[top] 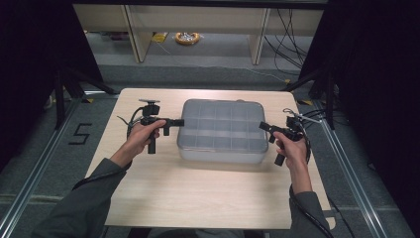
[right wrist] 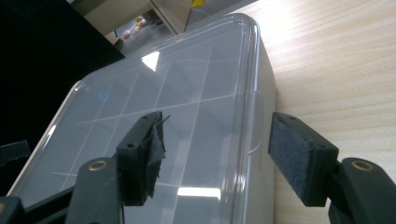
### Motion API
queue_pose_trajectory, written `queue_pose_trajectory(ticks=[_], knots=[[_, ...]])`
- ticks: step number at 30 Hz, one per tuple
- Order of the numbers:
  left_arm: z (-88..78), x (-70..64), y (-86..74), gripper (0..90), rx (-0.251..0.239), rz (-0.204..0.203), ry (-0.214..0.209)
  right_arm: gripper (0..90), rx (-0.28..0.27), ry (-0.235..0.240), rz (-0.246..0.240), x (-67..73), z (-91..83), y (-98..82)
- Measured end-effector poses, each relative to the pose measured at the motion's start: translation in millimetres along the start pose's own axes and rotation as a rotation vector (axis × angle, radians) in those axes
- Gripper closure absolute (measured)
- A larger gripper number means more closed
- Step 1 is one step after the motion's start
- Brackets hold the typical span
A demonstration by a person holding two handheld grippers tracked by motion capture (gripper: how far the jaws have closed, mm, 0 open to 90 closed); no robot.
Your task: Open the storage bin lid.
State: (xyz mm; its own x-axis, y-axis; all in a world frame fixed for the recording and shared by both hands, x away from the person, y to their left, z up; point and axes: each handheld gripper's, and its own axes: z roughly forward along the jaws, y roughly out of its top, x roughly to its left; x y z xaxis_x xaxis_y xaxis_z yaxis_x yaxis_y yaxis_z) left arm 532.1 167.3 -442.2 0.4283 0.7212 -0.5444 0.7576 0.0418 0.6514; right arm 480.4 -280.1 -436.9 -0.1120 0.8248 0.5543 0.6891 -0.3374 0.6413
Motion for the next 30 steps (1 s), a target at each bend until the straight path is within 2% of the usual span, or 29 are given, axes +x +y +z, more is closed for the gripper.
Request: queue_pose_trajectory(ticks=[1,2,3,4,5,6,8,9,10,11,12,14,15,20,21,23,24,25,26,27,30], knots=[[2.7,0.4,0.9,35.0,0.003,-0.002,0.009,37.3,0.0,-0.001,-0.003,-0.8,1.5,0.3],[5.2,1.2,1.8,35.0,0.005,-0.006,0.013,37.6,-0.006,-0.007,-0.051,-4.8,3.0,0.9],[7.6,2.8,3.0,35.3,0.015,-0.011,0.005,37.8,0.005,-0.008,0.007,-1.5,3.7,1.0],[9.8,3.4,3.8,35.9,0.019,-0.011,0.01,38.0,-0.01,-0.002,0.0,-2.8,6.0,1.9],[11.7,4.1,4.3,35.9,0.02,-0.014,0.004,38.1,-0.002,-0.007,0.015,-2.1,6.6,2.3],[13.4,5.5,5.4,36.1,0.036,-0.011,-0.004,38.1,-0.007,-0.008,0.003,-3.4,7.5,2.5],[17.2,7.6,6.3,38.5,0.033,-0.02,-0.002,38.4,-0.005,-0.018,0.015,-3.6,8.9,2.4],[18.6,8.6,6.5,39.5,0.038,-0.019,-0.006,38.6,-0.009,-0.009,0.005,-5.2,9.8,2.7],[20.4,9.0,6.2,40.2,0.037,-0.021,0.001,38.9,-0.007,-0.008,0.023,-5.0,10.1,2.7],[21.5,9.2,5.8,40.3,0.038,-0.022,0.007,39.7,-0.021,-0.016,-0.001,-8.0,11.9,2.5],[22.7,9.4,5.2,40.4,0.045,-0.016,0.013,40.5,-0.004,-0.009,0.027,-7.2,11.4,2.5],[24.9,10.7,4.4,42.6,0.047,-0.018,0.008,41.9,-0.015,0.001,0.017,-10.4,13.6,2.2],[25.5,11.2,4.1,44.1,0.043,-0.022,0.011,42.7,-0.006,-0.004,0.028,-10.9,14.2,1.6],[28.7,16.1,3.6,50.4,0.049,-0.047,-0.031,46.6,-0.009,-0.007,0.033,-13.3,17.6,0.6],[28.7,15.5,3.5,52.3,0.046,-0.051,-0.032,47.8,-0.007,0.009,0.057,-11.8,18.4,0.1],[28.4,14.6,3.4,53.0,0.049,-0.039,-0.033,50.1,-0.006,0.014,0.042,-11.2,18.5,0.3],[28.2,14.0,3.2,53.1,0.047,-0.041,-0.031,51.1,0.0,0.013,0.056,-9.9,18.7,0.3],[28.0,13.8,3.1,53.3,0.047,-0.041,-0.031,52.3,-0.027,0.007,-0.024,-15.4,20.6,1.0],[27.7,13.5,3.1,53.6,0.045,-0.043,-0.026,53.0,-0.012,0.0,0.052,-9.4,19.0,0.3],[27.5,13.5,3.1,53.9,0.042,-0.05,-0.021,53.6,-0.019,-0.01,0.037,-10.4,18.7,0.5],[27.4,13.5,3.1,54.9,0.04,-0.06,-0.022,55.8,-0.027,-0.011,0.068,-9.5,17.3,0.1]])
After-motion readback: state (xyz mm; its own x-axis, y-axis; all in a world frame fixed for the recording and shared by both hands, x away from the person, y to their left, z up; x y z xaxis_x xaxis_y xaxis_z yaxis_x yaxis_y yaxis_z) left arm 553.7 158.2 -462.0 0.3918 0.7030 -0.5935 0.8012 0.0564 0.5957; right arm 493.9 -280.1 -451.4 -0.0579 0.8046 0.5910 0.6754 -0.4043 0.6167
